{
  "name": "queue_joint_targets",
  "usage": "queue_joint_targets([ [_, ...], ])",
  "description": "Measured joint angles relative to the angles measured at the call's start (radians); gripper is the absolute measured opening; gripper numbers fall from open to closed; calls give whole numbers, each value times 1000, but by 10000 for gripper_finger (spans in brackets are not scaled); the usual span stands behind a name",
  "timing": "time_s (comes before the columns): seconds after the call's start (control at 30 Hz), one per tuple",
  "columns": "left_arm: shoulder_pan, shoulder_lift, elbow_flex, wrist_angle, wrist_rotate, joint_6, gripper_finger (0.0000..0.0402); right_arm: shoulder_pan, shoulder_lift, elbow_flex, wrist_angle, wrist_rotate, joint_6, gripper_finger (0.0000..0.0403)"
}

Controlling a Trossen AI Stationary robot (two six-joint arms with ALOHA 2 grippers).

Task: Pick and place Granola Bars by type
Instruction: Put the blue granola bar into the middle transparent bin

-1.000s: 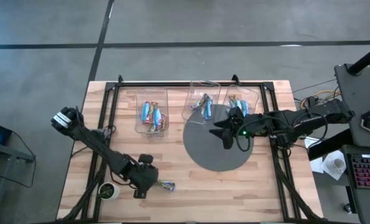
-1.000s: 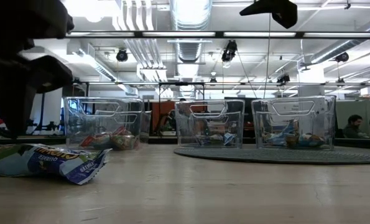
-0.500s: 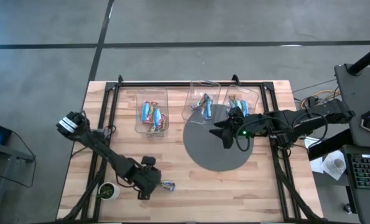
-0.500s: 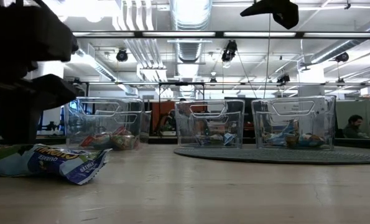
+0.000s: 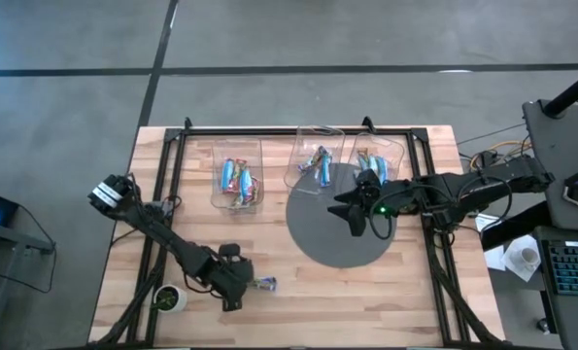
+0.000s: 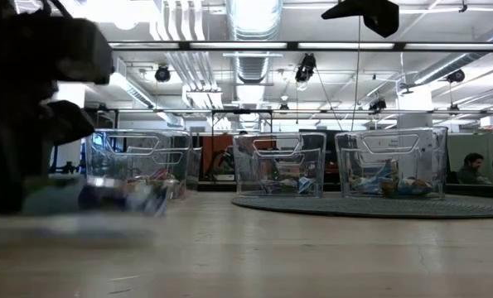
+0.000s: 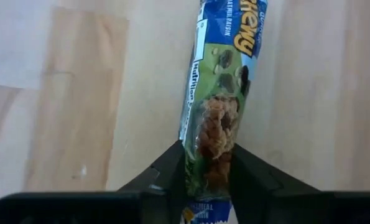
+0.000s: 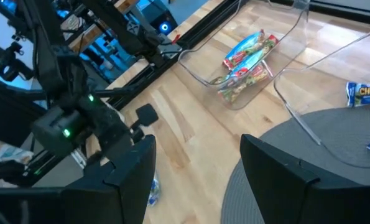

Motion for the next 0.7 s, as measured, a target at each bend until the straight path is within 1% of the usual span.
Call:
queue_joint_targets([
  [0.1,18,-52,1,-1,-1,-63,70,0,0,0,1,0,-18,224],
  [0.2,46,-110,1,-3,-8,-127,67,0,-1,0,3,0,-37,224],
  [0.33,110,-202,3,0,-73,-233,67,2,-9,0,6,0,-70,224],
  [0.43,197,-270,2,8,-122,-335,67,2,-16,5,7,-1,-91,224],
  [0.5,273,-314,1,38,-126,-388,66,4,-20,6,9,0,-103,224],
  [0.57,349,-347,1,111,-124,-421,66,7,-25,6,7,0,-119,224],
  [0.7,528,-379,1,327,-124,-428,66,8,-29,6,7,-1,-132,224],
])
